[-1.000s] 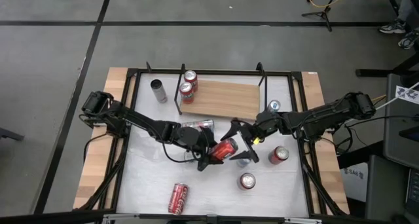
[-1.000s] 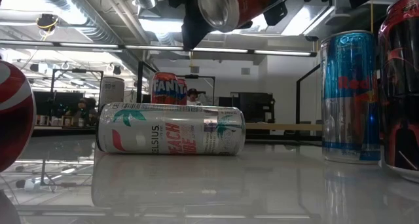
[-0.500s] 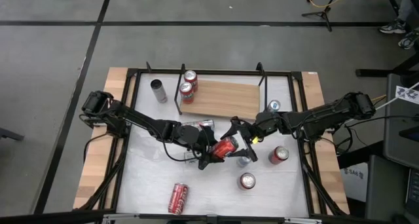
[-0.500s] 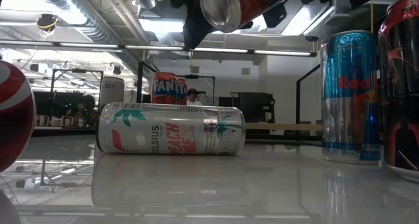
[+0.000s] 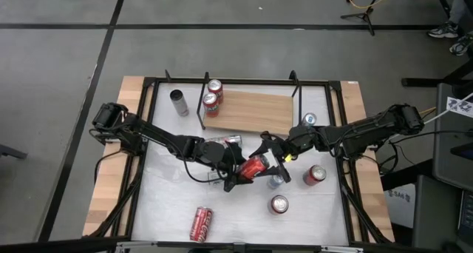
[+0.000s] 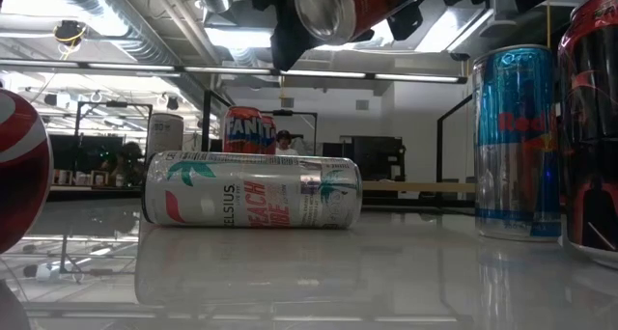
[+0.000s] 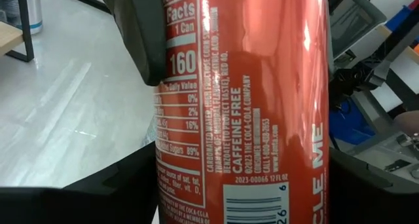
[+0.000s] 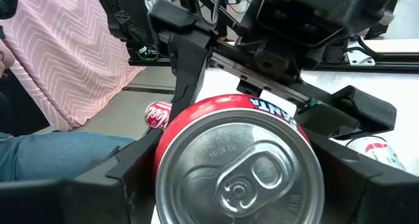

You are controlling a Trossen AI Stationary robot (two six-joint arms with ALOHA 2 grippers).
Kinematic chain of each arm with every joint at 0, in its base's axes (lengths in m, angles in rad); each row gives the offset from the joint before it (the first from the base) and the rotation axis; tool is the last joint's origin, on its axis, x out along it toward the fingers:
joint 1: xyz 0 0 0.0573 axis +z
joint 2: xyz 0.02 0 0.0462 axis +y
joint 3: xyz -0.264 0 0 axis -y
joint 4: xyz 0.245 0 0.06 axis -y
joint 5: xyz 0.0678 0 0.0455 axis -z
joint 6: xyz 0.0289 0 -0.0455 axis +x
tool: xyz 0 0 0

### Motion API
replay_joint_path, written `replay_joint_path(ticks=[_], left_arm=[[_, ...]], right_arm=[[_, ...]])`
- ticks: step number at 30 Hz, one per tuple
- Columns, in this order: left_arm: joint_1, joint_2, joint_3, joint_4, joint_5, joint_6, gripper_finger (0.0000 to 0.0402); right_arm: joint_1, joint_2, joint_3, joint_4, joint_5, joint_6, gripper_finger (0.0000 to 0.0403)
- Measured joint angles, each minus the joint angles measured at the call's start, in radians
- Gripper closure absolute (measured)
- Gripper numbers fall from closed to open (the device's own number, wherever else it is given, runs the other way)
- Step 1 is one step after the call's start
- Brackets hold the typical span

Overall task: Place canned beverage on shelf
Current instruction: Put the red soda can on the shelf

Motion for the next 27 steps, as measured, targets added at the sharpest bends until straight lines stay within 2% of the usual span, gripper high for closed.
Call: replay_joint_path(ticks=[14,18,24,27], left_arm=[[0.008,0.0,0.0,-0.004,0.003,0.046,0.0076],[0.037,0.0,0.0,-0.014,0.077,0.048,0.0076],[0.098,-0.002,0.0,-0.073,0.259,0.045,0.0076],[0.12,-0.002,0.0,-0.102,0.301,0.042,0.0076]], right_arm=[[0.0,0.0,0.0,-0.023,-0.012,0.031,0.0114],[-0.002,0.0,0.0,-0.057,-0.008,0.054,0.0117],[0.001,0.001,0.001,-0.101,-0.011,0.055,0.0114],[0.0,0.001,0.029,-0.164,0.01,0.055,0.0116]])
